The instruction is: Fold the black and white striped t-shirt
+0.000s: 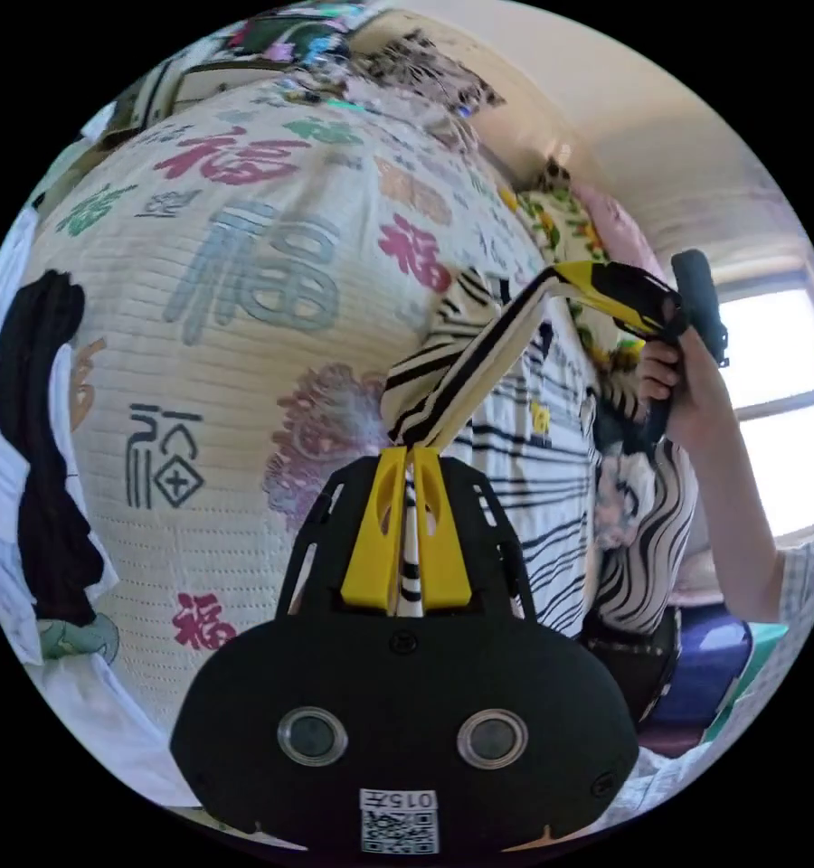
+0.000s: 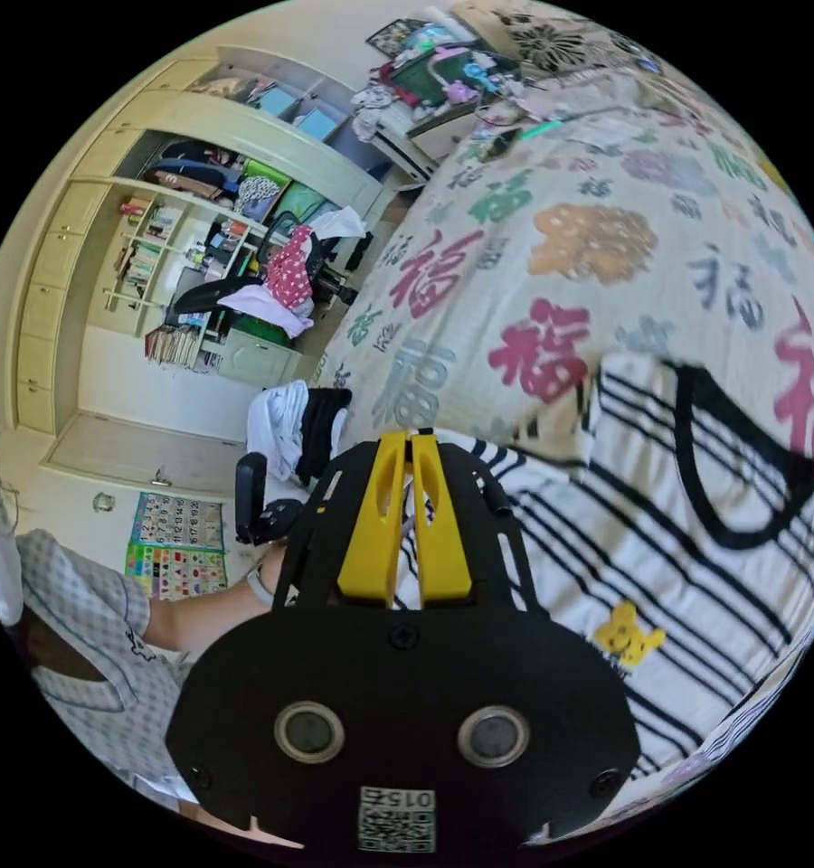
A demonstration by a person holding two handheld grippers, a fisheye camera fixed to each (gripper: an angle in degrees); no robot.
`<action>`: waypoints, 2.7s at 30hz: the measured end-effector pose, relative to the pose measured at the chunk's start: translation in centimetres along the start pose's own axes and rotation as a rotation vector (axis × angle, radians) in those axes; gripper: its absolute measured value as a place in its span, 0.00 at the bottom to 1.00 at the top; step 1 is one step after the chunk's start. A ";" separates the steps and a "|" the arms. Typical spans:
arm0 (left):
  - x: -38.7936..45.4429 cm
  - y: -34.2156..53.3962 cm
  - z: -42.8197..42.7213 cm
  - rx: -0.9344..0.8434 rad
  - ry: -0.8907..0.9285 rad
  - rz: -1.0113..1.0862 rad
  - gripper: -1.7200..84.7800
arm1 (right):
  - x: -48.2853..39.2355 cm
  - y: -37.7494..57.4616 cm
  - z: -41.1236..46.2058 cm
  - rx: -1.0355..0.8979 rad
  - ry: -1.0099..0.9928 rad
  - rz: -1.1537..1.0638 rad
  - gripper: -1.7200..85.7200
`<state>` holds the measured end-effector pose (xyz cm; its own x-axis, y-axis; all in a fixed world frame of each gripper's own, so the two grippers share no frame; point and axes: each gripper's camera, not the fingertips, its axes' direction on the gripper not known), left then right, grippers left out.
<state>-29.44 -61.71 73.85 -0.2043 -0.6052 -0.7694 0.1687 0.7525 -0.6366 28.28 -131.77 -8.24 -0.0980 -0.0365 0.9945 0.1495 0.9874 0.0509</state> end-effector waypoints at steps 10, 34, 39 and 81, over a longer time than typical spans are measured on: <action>-8.7 -0.8 -8.6 0.159 0.002 -0.266 0.01 | -3.8 -14.2 19.1 -0.403 0.272 -0.120 0.02; -11.8 3.7 -15.6 0.197 -0.143 -0.322 0.03 | -4.7 -11.7 18.7 -0.574 -0.107 0.045 0.16; -11.1 7.7 -17.6 0.235 -0.154 -0.295 0.01 | -2.7 -8.4 12.9 -0.262 -0.473 0.114 0.10; -1.7 34.2 1.2 -0.381 -0.419 -0.075 0.06 | 10.1 77.9 -18.3 -0.135 0.379 0.603 0.12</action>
<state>-22.12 -35.24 53.33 0.2109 -0.6535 -0.7270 -0.2073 0.6969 -0.6866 56.97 -58.07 7.46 0.3838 0.4336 0.8153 0.1925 0.8259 -0.5299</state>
